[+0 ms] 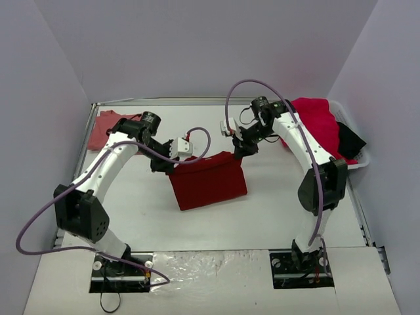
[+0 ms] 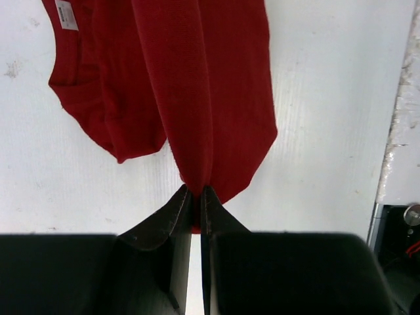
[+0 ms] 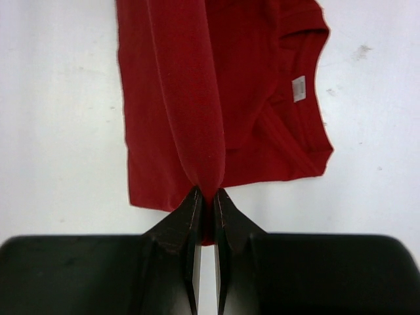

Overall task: Fold and stack the t-shirts
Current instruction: Fold the long partially folded tshirt into a neat square

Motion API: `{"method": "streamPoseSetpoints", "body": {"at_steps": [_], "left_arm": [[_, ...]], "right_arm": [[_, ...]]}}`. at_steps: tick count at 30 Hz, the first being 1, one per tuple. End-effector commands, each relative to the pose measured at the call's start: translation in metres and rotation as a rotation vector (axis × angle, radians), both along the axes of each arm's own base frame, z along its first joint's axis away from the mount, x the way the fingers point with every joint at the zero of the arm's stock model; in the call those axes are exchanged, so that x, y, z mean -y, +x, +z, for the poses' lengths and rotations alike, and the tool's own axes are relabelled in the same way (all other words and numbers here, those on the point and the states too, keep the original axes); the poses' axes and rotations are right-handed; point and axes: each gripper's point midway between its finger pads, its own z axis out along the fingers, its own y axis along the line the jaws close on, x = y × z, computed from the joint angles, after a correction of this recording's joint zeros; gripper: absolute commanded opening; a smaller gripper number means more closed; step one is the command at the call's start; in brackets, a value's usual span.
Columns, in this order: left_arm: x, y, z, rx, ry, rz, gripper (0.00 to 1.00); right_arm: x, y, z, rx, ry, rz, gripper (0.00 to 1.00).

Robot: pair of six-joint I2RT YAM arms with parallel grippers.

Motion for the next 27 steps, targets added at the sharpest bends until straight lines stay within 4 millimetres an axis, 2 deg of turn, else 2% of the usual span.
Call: {"method": "streamPoseSetpoints", "body": {"at_steps": [1,3,6,8,9,10,12,16,27], "left_arm": [[-0.003,0.024,0.002,0.046,0.006,0.009,0.02],[-0.005,0.035,-0.003,0.053,0.011,0.023,0.02],[-0.007,0.051,-0.023,0.006,0.033,0.03,0.02],[-0.008,0.058,-0.029,-0.001,0.035,0.03,0.02],[-0.008,0.062,-0.033,0.006,0.037,0.031,0.02],[-0.009,0.067,-0.039,0.0,0.04,0.034,0.02],[-0.01,0.074,-0.046,-0.004,0.039,0.042,0.02],[-0.013,0.085,-0.058,-0.022,0.048,0.048,0.02],[-0.01,0.117,-0.093,-0.054,0.066,0.078,0.02]], "right_arm": [[0.005,0.024,-0.007,0.01,-0.005,-0.007,0.0],[0.003,0.036,-0.01,0.015,-0.003,-0.009,0.0],[0.003,0.053,-0.032,-0.017,-0.014,-0.013,0.0],[0.004,0.061,-0.04,-0.028,-0.018,-0.021,0.0],[0.002,0.067,-0.038,-0.013,-0.009,-0.02,0.0],[0.002,0.071,-0.047,-0.035,-0.01,-0.024,0.0],[0.0,0.082,-0.048,-0.018,-0.008,-0.026,0.0],[-0.004,0.099,-0.068,-0.038,-0.018,-0.036,0.0],[0.0,0.119,-0.12,-0.098,-0.044,-0.052,0.0]]}}
